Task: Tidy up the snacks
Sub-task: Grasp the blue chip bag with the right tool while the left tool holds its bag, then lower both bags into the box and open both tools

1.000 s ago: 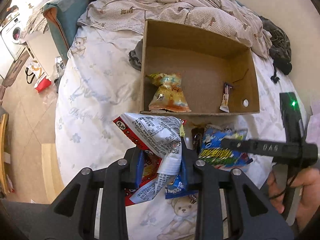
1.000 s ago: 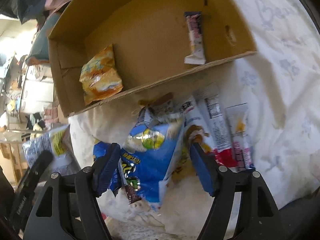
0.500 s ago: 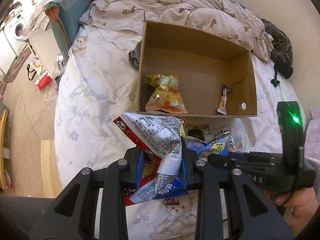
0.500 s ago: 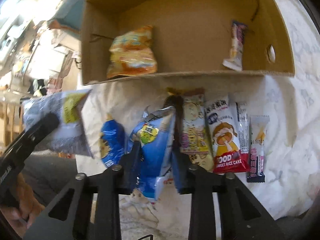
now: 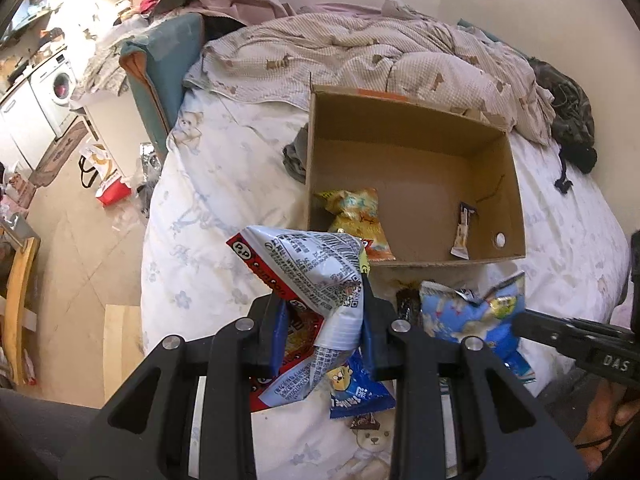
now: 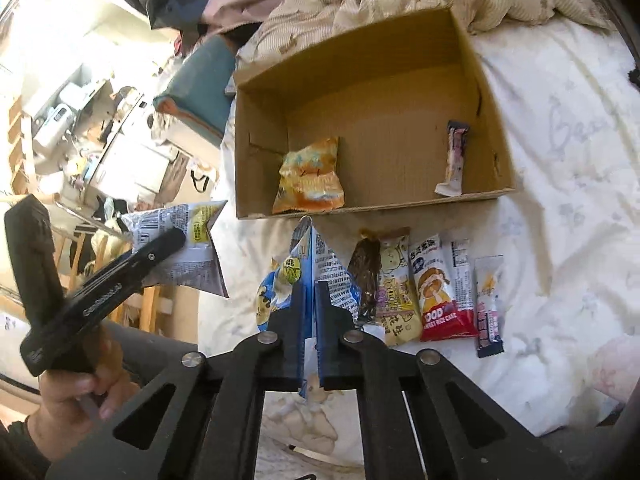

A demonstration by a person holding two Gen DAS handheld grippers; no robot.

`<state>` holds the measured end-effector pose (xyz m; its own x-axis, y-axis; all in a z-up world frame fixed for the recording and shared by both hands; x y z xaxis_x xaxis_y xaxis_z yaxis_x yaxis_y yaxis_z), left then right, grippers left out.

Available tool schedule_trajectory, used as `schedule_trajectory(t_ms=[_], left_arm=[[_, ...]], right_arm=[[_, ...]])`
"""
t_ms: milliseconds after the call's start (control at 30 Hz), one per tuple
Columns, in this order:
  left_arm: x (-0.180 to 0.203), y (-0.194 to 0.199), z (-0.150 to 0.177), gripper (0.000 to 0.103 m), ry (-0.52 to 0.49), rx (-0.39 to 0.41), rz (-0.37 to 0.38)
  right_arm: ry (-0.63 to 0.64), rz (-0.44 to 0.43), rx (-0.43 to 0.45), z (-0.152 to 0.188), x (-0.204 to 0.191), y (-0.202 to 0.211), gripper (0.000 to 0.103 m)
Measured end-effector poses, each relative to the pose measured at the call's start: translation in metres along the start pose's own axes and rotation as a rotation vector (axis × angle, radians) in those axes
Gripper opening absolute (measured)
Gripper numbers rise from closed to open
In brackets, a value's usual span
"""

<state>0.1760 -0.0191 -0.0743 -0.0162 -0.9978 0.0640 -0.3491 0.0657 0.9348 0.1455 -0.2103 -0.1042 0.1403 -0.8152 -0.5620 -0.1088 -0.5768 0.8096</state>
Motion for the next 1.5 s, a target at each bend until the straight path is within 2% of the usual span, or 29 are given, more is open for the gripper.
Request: schedule_trajectory(t_ms=[300, 600, 700, 900, 1100, 1233, 1500], left_arm=[[-0.001, -0.001, 0.003, 0.026, -0.011, 0.032, -0.04], [-0.007, 0.003, 0.001, 0.026, -0.002, 0.056, -0.031], [-0.004, 0.007, -0.003, 0.026, -0.001, 0.055, -0.008], [0.007, 0.026, -0.036, 0.026, -0.012, 0.095, 0.036], [0.019, 0.024, -0.072, 0.026, -0.05, 0.102, 0.031], [0.028, 0.009, -0.09, 0.026, -0.075, 0.084, 0.02], [0.053, -0.036, -0.111, 0.026, -0.15, 0.036, -0.003]], right_arm=[[0.006, 0.028, 0.007, 0.003, 0.001, 0.002, 0.001], [0.017, 0.002, 0.042, 0.003, -0.005, 0.011, 0.001], [0.035, 0.004, 0.059, 0.002, -0.01, 0.02, 0.001], [0.056, -0.015, 0.14, -0.026, -0.019, 0.056, 0.001], [0.05, 0.002, 0.204, -0.069, -0.014, 0.08, 0.001], [0.027, 0.008, 0.209, -0.093, -0.004, 0.075, 0.001], [-0.052, 0.027, 0.156, -0.118, 0.033, 0.031, 0.001]])
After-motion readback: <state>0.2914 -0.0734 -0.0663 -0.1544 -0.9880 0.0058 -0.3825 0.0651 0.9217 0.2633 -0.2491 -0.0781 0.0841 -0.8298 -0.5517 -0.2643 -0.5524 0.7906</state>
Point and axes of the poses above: each gripper's, at about its wrist camera, not at the fingertips, and y roughly against the way its jaws point, x to its right, z to its underside, the point moved 6 cm from there along -y, roughly the way its jaws point, and after that the axes turned 14 degrees about -x, right-handed, at the moved point
